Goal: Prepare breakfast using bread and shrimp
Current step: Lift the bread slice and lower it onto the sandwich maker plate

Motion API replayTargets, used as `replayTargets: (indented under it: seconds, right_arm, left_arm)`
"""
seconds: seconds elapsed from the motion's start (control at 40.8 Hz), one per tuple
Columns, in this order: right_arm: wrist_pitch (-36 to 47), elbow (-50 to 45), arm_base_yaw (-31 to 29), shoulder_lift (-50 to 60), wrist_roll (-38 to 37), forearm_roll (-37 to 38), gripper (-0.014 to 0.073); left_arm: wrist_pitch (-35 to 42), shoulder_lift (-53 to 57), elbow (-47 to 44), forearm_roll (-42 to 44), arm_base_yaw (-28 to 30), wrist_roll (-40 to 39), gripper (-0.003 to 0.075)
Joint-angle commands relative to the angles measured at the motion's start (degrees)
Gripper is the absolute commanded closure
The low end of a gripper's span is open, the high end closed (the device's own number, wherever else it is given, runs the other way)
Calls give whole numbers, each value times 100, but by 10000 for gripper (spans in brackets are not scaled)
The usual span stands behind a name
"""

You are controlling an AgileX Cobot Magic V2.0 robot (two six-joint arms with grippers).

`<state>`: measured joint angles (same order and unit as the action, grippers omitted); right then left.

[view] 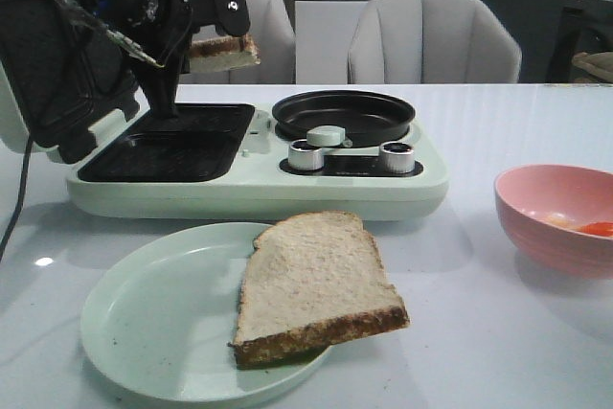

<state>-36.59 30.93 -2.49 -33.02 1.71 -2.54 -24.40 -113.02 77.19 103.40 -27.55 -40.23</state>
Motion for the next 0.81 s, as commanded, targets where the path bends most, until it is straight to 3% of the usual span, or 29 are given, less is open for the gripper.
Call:
replayTargets:
  seconds: [0.0,0.318,0.392,0.612,0.686,0.784]
  right_arm:
    - [388,203,-20,-55,18,55,37]
    - [389,203,-20,-55,18,55,37]
    - [389,203,-20,-55,18,55,37]
    - [389,203,-20,-55,18,55,37]
    - [389,203,-20,-55,18,55,37]
    - [389,203,-20,-55,18,55,37]
  left_arm:
    - [-181,40,418,310,139,81,620]
    - [45,-242,553,310,367,273,610]
    - [170,-242,553,310,376,273,563]
    - [188,-242,553,310,376,273,287]
    - [147,-242,553,310,376,273,233]
    - [147,-242,553,310,376,244,218]
